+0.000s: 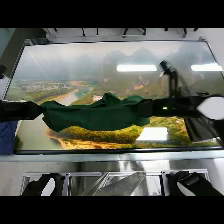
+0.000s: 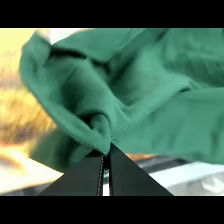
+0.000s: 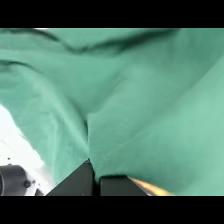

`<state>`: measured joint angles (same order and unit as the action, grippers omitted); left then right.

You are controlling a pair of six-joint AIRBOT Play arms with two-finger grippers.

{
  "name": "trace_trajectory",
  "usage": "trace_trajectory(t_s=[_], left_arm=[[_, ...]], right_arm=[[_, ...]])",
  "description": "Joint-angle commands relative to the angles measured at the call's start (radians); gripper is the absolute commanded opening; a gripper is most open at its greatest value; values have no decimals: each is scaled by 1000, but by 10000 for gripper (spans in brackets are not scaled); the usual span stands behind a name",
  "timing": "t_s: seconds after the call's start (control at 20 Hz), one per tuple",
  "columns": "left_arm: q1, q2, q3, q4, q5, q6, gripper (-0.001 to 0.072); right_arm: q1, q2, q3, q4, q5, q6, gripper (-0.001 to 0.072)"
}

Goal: Fold the shirts.

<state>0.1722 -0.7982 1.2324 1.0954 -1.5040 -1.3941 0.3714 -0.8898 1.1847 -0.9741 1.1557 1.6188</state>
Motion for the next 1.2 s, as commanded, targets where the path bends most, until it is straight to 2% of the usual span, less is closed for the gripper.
trace_trajectory(t_s=[0.0,0.1,0.25,0.4,0.5,0.6,0.75,0.85,1.05,1.15], left_arm=[[-49,101,222,-13,-31,-71,15],[-48,108,410,26,-43,-98,14],[-49,58,742,163,-76,-107,14],[-49,-66,1069,230,-207,-110,14],[-49,-135,1126,230,-315,-119,14],[-49,-159,1007,212,-342,-154,15],[-49,-144,616,214,-212,-151,15],[-49,-179,380,183,-120,-128,14],[-112,-338,193,196,85,-6,15],[-134,-447,195,195,189,26,15]], right_arm=[[-12,88,256,-166,224,50,20],[-13,83,412,-230,290,59,20],[-13,59,631,-276,378,86,20],[-13,15,808,-275,521,157,21],[-13,-2,825,-285,575,173,22],[-13,-34,807,-333,603,173,22],[-14,-124,728,-469,598,172,22],[-25,-199,620,-474,559,173,22],[-53,-344,345,-437,237,154,21],[-119,-459,296,-343,98,91,21]])
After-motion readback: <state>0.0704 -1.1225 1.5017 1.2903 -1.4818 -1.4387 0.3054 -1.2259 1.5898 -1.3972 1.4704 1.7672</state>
